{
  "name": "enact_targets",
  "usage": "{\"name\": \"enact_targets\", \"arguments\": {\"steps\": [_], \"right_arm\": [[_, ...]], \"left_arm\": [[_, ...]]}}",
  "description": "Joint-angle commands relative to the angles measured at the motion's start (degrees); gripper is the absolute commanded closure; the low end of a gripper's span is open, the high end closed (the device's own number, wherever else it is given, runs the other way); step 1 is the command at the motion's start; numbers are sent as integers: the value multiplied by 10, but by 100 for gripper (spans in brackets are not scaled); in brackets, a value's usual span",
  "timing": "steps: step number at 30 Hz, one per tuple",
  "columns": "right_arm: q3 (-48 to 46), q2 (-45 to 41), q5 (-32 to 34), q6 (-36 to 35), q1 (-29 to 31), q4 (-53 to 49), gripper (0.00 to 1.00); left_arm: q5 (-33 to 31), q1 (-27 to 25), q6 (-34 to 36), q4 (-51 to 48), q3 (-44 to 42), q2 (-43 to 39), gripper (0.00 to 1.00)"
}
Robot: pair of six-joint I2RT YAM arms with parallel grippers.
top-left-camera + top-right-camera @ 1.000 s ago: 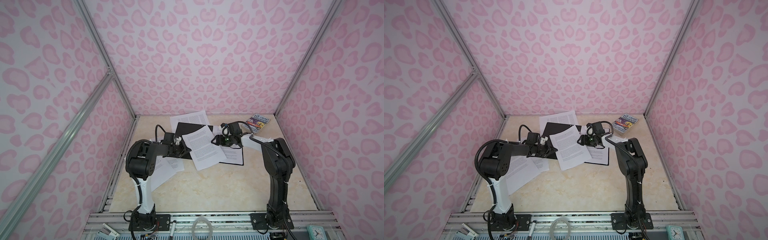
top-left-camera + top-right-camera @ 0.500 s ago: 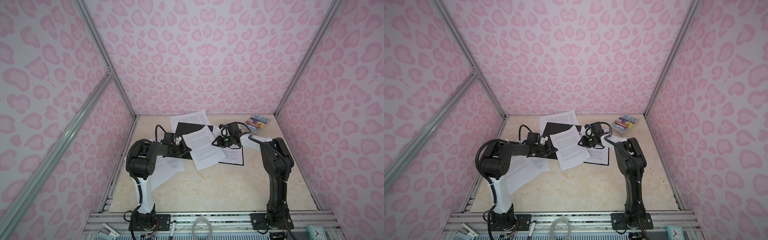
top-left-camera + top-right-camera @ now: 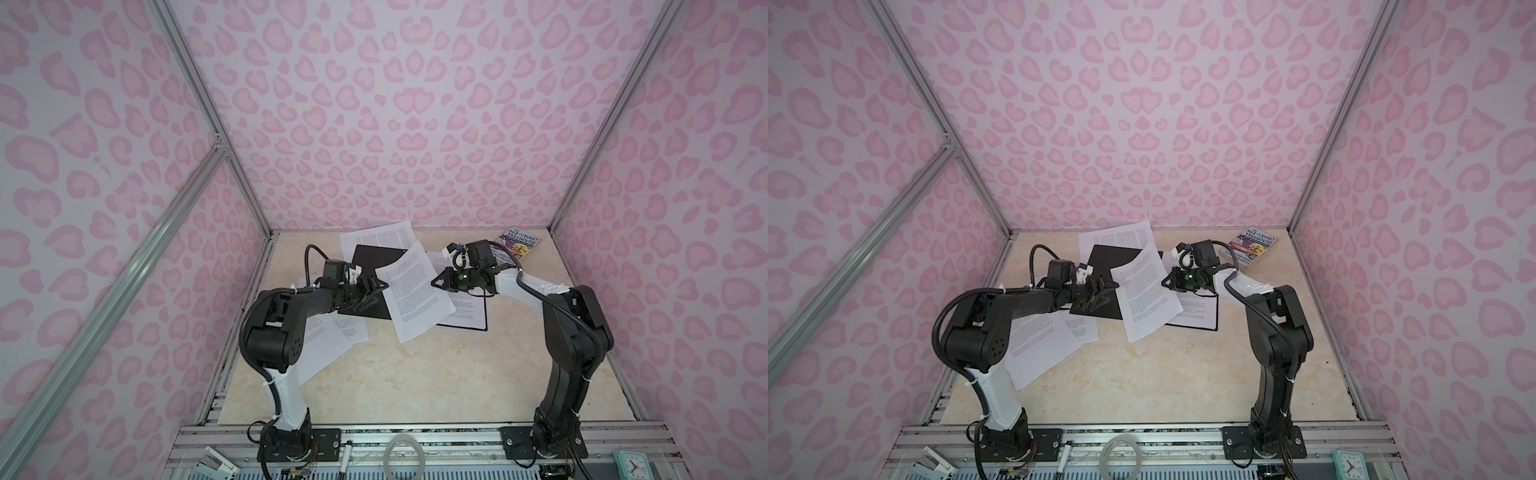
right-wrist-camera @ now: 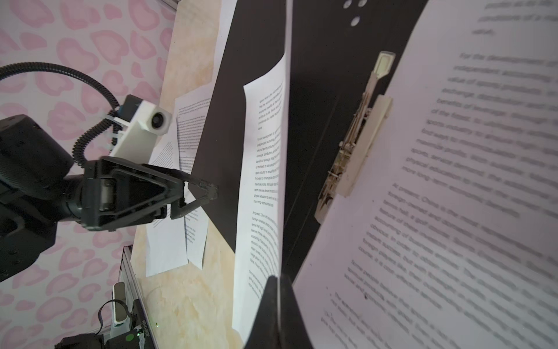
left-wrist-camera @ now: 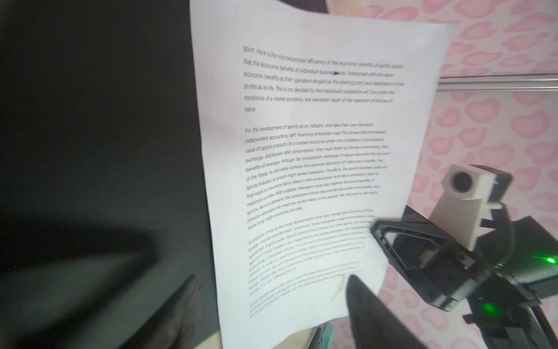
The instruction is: Put the files into the folder
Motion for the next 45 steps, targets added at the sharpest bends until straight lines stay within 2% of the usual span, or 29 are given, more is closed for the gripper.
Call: {"name": "enact_targets", "arguments": {"steps": [1, 5, 9, 16, 21, 25, 45], "right_arm": [[-70, -57, 15, 55, -38, 77, 100], [-166, -119, 44, 97, -117, 124, 100], [-219, -143, 76, 90, -172, 124, 100], [-204, -118, 90, 110, -161, 146, 100], [-183, -87, 80, 127, -145, 170, 100], [-161, -69, 75, 125, -127, 165, 100], [-153, -65, 62, 106, -115, 132, 100]], "left_arm": [[4, -5, -46, 62, -26, -89, 2], [-13, -15, -42, 46, -53, -199, 2], [-7, -18, -11, -3, -78, -291, 2], [23, -17, 97, -216, -54, -385, 2], [-73, -17, 249, -408, 8, -444, 2], [-108, -14, 294, -453, 9, -449, 2], [-115, -1, 294, -460, -1, -435, 2]]}}
